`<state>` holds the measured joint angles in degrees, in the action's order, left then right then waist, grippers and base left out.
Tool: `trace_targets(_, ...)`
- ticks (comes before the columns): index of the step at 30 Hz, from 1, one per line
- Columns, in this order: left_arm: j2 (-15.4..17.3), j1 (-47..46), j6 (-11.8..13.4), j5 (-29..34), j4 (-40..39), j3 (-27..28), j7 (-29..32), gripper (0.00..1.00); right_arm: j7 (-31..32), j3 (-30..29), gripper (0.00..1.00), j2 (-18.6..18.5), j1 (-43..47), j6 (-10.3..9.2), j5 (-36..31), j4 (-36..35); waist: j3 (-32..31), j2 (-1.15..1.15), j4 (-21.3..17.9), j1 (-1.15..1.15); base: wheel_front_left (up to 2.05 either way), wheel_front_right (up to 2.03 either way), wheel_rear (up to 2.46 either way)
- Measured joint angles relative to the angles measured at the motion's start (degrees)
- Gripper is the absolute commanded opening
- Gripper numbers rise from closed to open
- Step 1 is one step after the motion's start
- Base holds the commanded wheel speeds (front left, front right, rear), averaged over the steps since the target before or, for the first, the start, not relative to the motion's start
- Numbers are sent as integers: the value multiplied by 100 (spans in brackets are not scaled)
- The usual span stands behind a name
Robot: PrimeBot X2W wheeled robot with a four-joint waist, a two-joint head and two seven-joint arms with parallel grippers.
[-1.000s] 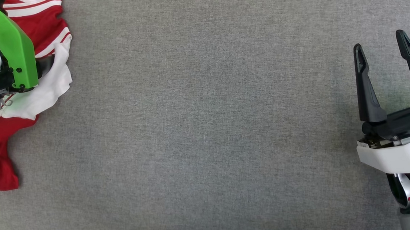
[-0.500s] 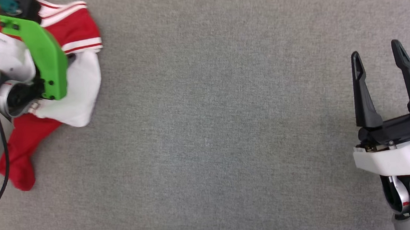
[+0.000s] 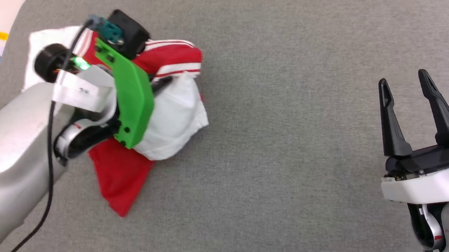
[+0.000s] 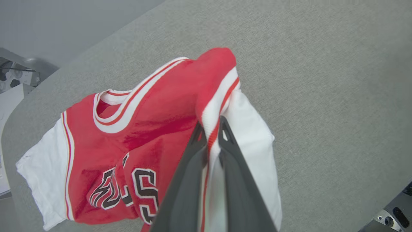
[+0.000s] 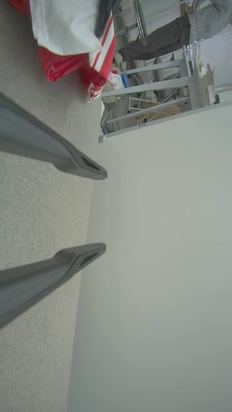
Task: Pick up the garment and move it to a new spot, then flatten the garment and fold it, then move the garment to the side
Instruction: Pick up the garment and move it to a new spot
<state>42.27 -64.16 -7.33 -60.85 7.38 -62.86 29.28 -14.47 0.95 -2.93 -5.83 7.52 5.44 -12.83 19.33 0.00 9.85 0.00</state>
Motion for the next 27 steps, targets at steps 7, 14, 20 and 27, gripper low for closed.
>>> trace_targets(7,-311,-404,0,-14,-632,-475,-63,0,-1,-70,100,15,10,0,335,-15,-166,0,-421,0,0,0,0)
trace_targets(14,-912,-980,0,-80,-737,-883,-174,0,-1,-87,100,15,-32,0,615,-31,-90,0,-1052,0,0,0,0)
trace_targets(20,-1678,-1395,0,-175,-525,-1027,-172,0,-1,-65,100,14,-178,0,864,-46,131,0,-1652,0,0,0,0)
trace_targets(27,-2413,-1443,0,75,192,-1062,-302,0,-1,-108,100,13,-292,0,1103,-85,525,0,-2243,0,0,0,0)
